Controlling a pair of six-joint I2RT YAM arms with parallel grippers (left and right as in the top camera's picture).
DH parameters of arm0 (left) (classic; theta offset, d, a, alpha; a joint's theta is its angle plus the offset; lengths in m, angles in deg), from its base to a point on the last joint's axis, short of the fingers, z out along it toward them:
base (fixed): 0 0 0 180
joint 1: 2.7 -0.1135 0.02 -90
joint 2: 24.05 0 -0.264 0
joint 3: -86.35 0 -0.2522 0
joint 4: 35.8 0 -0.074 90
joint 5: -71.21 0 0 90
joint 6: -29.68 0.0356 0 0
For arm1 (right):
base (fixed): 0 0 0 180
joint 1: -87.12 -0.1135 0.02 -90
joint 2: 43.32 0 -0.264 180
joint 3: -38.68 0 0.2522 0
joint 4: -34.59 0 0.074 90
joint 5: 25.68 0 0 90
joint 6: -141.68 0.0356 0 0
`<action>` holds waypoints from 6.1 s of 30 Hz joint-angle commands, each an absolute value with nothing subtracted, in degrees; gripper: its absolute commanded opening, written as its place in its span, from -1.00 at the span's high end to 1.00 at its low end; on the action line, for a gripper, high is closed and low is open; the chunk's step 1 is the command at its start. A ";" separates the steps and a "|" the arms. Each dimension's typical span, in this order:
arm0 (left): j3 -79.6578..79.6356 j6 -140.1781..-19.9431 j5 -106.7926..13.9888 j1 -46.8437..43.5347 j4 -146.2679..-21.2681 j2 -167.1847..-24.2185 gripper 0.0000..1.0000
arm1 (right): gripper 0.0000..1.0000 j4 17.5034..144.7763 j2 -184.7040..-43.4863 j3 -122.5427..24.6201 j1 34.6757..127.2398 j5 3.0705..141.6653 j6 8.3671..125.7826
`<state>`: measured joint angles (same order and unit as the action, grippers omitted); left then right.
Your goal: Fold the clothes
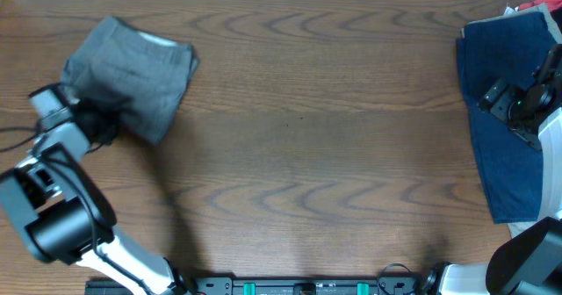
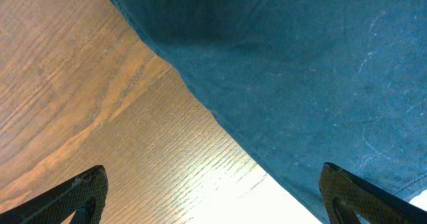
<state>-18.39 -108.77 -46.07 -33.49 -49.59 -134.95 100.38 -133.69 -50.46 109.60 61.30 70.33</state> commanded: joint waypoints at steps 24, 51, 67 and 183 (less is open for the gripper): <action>-18.04 -117.84 -25.64 -18.06 -18.89 -144.76 0.61 | -0.98 100.41 -133.67 -51.07 110.26 60.93 70.29; -18.04 -104.92 -27.41 -13.36 -19.63 -141.15 -0.93 | -0.98 100.43 -133.67 -51.07 110.26 60.93 70.27; -18.04 -92.38 -33.57 -18.78 -57.75 -110.71 -0.84 | -0.99 100.43 -133.67 -51.07 110.26 60.93 70.29; -79.66 -67.42 -25.57 -7.15 -52.94 -24.28 -0.96 | -0.98 100.43 -133.67 -51.07 110.26 60.93 70.29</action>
<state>-78.56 -68.79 -25.86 -6.85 -51.15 -24.66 100.38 -133.69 -50.46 109.60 61.30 70.33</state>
